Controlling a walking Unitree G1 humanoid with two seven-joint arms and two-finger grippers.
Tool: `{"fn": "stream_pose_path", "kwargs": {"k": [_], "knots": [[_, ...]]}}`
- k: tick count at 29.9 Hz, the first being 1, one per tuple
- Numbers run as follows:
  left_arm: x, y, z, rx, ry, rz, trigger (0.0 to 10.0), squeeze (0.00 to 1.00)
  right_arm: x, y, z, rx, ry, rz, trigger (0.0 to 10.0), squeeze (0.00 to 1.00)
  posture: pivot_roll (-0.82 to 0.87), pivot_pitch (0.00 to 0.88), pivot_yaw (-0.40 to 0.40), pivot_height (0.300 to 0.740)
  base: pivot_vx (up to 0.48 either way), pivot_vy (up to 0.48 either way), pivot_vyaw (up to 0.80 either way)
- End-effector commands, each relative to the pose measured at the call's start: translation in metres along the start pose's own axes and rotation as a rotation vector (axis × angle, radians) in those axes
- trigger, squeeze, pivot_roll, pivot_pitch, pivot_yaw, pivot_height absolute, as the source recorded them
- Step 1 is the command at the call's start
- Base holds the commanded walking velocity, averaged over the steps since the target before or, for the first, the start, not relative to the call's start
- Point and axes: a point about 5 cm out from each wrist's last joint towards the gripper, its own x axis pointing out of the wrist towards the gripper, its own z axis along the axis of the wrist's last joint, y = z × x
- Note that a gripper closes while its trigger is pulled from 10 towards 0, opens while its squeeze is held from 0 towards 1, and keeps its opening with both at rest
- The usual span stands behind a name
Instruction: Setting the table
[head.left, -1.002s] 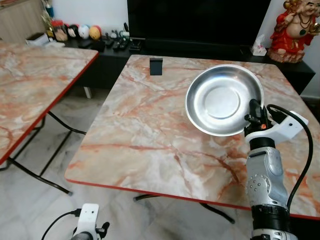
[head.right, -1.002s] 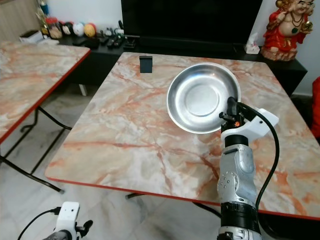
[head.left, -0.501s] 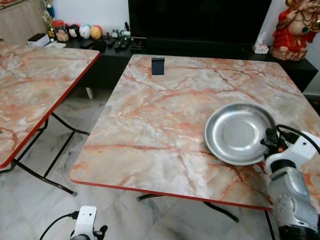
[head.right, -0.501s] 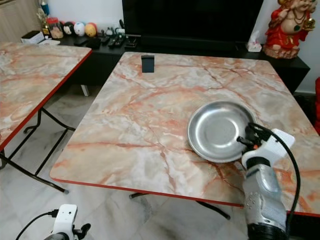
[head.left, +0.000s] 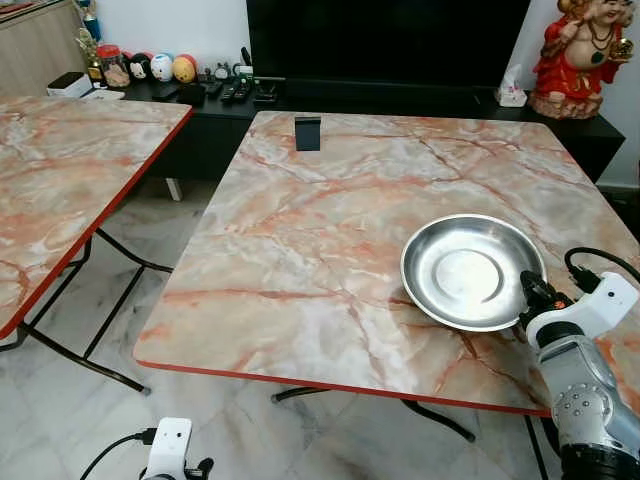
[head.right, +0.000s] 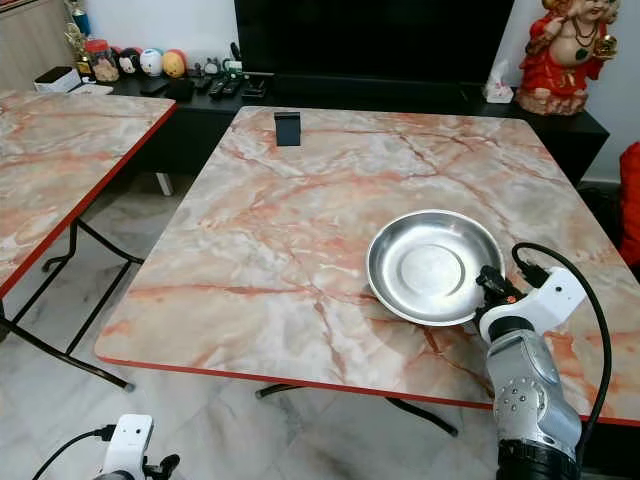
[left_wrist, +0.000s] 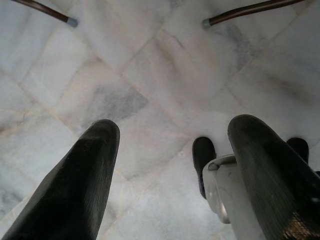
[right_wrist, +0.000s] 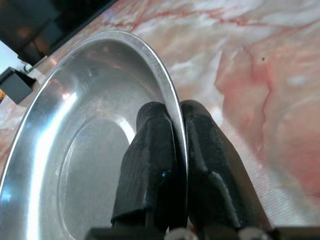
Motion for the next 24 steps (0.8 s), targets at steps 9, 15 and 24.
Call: {"fn": "stream_pose_path", "kwargs": {"k": [9,15,24], "knots": [[-0.002,0.002,-0.009,0.016,0.035,-0.007,10.0,0.00,0.000,-0.010,-0.003,-0.064,0.062,-0.044,10.0,0.00,-0.01,0.000,-0.003,0.731,0.000,0.000,0.00],[0.000,0.003,-0.003,0.016,0.032,-0.006,10.0,0.00,0.002,-0.010,-0.012,-0.071,0.126,-0.046,10.0,0.00,-0.01,0.000,-0.006,0.731,0.000,0.000,0.00],[0.000,-0.007,-0.005,0.019,0.041,-0.021,10.0,0.00,0.001,-0.011,-0.025,-0.105,0.200,-0.044,10.0,0.00,-0.01,0.000,-0.008,0.731,0.000,0.000,0.00]]}}
